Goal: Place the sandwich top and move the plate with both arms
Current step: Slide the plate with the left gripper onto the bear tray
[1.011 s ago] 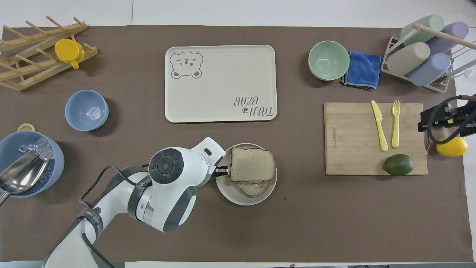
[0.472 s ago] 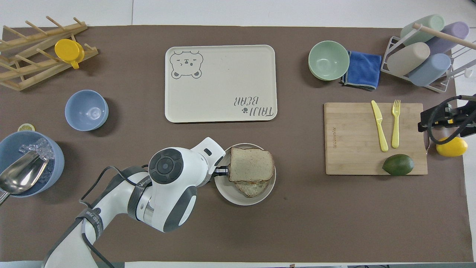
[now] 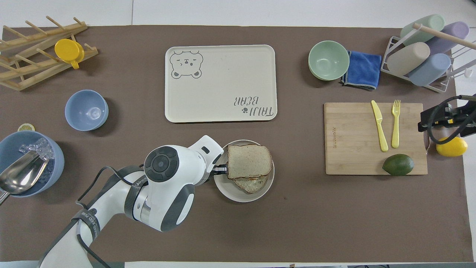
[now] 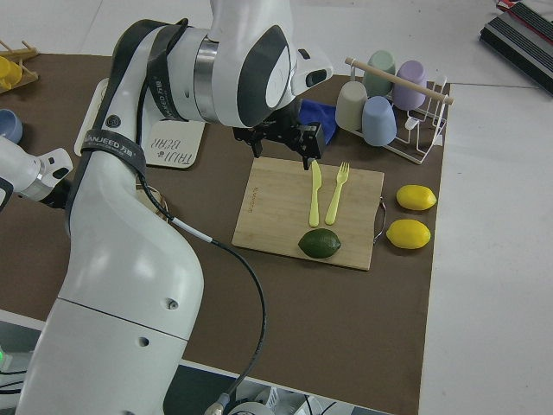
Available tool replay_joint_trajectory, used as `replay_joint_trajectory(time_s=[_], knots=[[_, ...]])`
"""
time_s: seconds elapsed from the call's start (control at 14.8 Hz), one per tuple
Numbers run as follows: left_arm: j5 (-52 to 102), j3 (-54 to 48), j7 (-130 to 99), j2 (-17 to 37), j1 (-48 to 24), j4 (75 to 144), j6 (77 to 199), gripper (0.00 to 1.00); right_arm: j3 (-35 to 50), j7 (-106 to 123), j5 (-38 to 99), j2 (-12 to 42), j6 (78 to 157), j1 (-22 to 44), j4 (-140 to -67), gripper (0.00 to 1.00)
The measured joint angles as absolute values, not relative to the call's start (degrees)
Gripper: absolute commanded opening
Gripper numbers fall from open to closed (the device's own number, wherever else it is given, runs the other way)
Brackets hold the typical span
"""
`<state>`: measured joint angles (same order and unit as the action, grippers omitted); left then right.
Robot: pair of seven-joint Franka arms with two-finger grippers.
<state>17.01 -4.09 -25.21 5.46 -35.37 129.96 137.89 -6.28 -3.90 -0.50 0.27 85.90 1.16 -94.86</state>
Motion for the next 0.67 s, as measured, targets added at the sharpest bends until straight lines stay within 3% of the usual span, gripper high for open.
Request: replay_joint_trajectory(time_s=[0.67], knots=[[21.87,-3.46,-20.48,4.31,-29.39,120.27,126.26,0.00,-6.28,-3.90,-0.50,0.26,85.90,1.16,-94.86,1.00]])
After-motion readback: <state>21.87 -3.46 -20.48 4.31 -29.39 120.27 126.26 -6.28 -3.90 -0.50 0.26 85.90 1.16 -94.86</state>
